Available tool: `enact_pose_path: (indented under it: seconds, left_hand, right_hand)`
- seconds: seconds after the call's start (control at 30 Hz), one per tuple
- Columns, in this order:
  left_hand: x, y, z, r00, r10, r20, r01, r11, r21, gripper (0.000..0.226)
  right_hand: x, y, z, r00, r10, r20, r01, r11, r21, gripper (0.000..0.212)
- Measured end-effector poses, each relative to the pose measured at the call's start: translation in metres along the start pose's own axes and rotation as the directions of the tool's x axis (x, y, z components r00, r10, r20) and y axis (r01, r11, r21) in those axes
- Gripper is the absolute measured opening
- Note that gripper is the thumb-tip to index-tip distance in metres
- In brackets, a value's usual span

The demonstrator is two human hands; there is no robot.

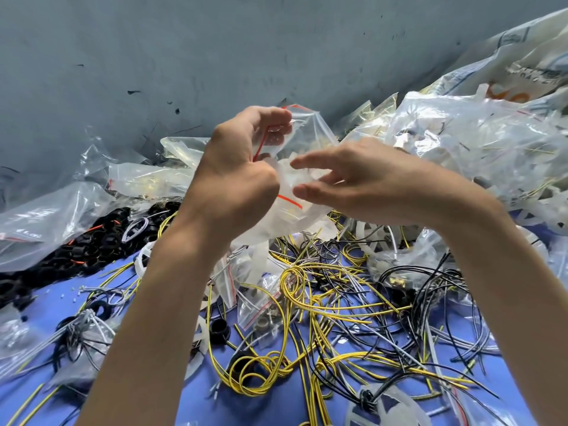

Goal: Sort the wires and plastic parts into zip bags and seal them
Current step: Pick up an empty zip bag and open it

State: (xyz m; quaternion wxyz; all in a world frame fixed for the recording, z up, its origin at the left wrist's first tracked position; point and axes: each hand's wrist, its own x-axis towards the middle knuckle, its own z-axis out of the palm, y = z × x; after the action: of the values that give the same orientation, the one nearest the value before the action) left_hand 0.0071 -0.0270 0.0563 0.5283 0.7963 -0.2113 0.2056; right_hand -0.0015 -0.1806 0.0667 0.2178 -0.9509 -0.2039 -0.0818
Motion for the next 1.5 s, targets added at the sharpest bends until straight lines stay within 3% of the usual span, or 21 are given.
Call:
enact_pose_path:
  seconds: [0.6,0.8,0.93,1.03,1.17,1.27,1.4,1.5]
  left_hand:
    - [0.000,0.006,-0.005,1.000,0.018,0.002,-0.018,0.995,0.096,0.063]
    - [0.000,0.008,-0.011,0.994,0.012,0.113,-0.036,0.976,0.215,0.057]
    - [-0.001,0.010,-0.012,0.997,0.043,0.064,-0.056,0.976,0.213,0.068]
    - [-0.002,0.010,-0.010,0.998,0.058,0.018,-0.061,0.965,0.255,0.066]
    - [-0.006,0.017,-0.005,0.967,0.247,-0.061,-0.212,0.914,0.347,0.066]
    - [-0.006,0.019,-0.005,0.940,0.341,-0.015,-0.295,0.833,0.468,0.075]
    - [-0.004,0.011,-0.009,0.964,0.256,0.073,-0.253,0.794,0.553,0.071]
    - [-0.003,0.008,-0.015,0.972,0.225,0.068,-0.227,0.820,0.525,0.064]
  right_hand:
    - [0.001,0.005,-0.001,1.000,-0.029,0.001,0.029,0.999,-0.039,0.043]
    - [0.005,0.009,0.002,1.000,-0.027,-0.017,0.026,1.000,-0.005,0.069]
    - [0.005,0.010,0.001,0.997,-0.036,-0.067,0.043,0.994,0.099,0.080]
    - [0.007,0.012,0.005,0.997,-0.074,-0.014,0.074,0.997,0.029,0.093]
    - [0.009,0.010,0.006,0.982,-0.175,-0.067,0.177,0.984,0.024,0.113]
    - [0.008,0.009,0.003,0.968,-0.208,-0.138,0.214,0.976,0.032,0.122]
    - [0.005,0.009,0.000,0.995,-0.097,-0.009,0.097,0.995,-0.024,0.118]
    - [0.003,0.010,-0.004,0.995,-0.076,-0.071,0.072,0.996,-0.057,0.098]
